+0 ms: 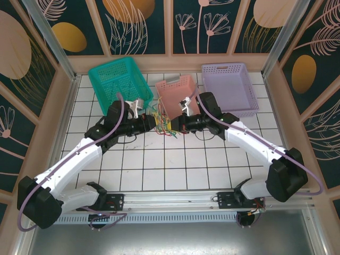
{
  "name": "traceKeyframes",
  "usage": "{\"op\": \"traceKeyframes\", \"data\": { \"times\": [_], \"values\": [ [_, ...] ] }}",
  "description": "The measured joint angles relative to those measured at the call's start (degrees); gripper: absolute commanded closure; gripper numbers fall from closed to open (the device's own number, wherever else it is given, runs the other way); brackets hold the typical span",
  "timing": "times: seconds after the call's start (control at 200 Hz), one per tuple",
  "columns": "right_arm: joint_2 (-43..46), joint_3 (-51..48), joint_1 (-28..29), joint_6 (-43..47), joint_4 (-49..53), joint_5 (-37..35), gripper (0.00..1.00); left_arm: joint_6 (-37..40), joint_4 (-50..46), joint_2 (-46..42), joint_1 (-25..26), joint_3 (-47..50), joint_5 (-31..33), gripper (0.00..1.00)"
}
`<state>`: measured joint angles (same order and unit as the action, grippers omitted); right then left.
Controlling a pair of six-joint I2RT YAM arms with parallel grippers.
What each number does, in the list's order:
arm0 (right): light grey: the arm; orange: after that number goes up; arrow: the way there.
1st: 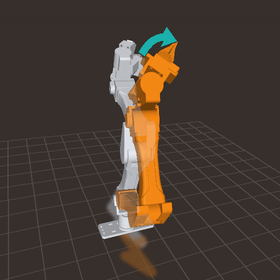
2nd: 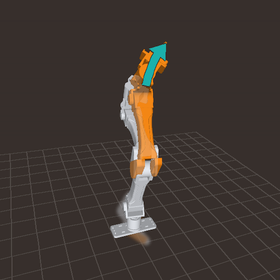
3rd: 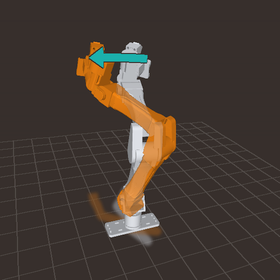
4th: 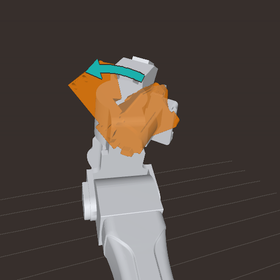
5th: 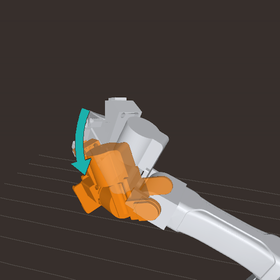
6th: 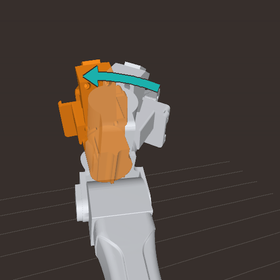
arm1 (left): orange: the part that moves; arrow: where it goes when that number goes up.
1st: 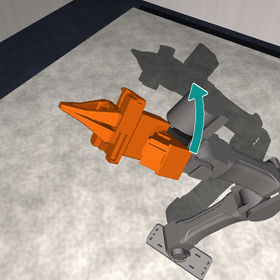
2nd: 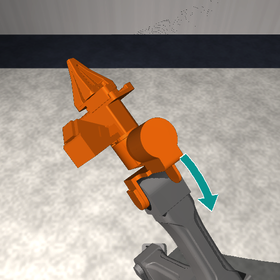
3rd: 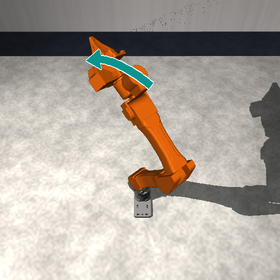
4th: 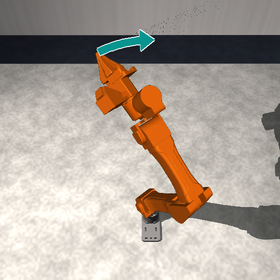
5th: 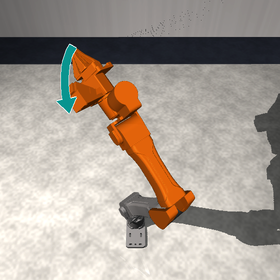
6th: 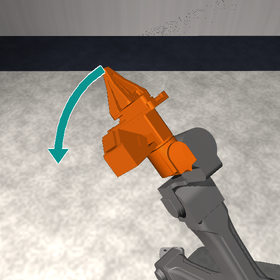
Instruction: Untangle the cables
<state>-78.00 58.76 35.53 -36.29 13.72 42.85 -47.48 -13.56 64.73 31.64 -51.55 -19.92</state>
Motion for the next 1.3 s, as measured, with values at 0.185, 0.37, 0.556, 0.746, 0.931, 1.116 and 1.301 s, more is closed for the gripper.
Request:
{"op": "traceKeyframes", "data": {
  "times": [0.185, 0.37, 0.556, 0.746, 0.931, 1.116, 1.301],
  "values": [
    [0.9, 0.87, 0.76, 3.5, 6.82, -5.68, 1.0, -2.08, -6.05, -1.9, -2.14, -0.42, 9.25, 0.5],
    [0.04, 4.87, 4.9, 7.48, 12.79, -12.66, 1.0, -4.5, -12.28, 0.2, -2.12, -13.2, 12.33, 0.67],
    [-1.4, 7.93, 5.86, 9.09, 15.3, -18.62, 1.0, -13.07, -9.86, 2.97, -2.05, -19.96, 6.91, 0.7],
    [-4.96, 10.62, 8.09, 9.49, 17.81, -23.41, 1.0, -17.84, -15.96, 8.11, -1.18, -23.19, 5.4, 0.66],
    [-6.99, 11.5, 10.86, 9.86, 18.73, -26.08, 1.0, -20.65, -20.06, 9.44, 3.43, -25.86, 7.26, 0.57],
    [-7.34, 13.31, 13.09, 10.78, 19.98, -29.18, 1.0, -22.34, -21.44, 9.49, 5.11, -25.14, 11.37, 0.57],
    [-7.56, 14.69, 16.06, 12.13, 20.96, -32.87, 1.0, -22.69, -21.66, 12.02, 5.11, -25.49, 14.93, 0.6]
  ]
}}
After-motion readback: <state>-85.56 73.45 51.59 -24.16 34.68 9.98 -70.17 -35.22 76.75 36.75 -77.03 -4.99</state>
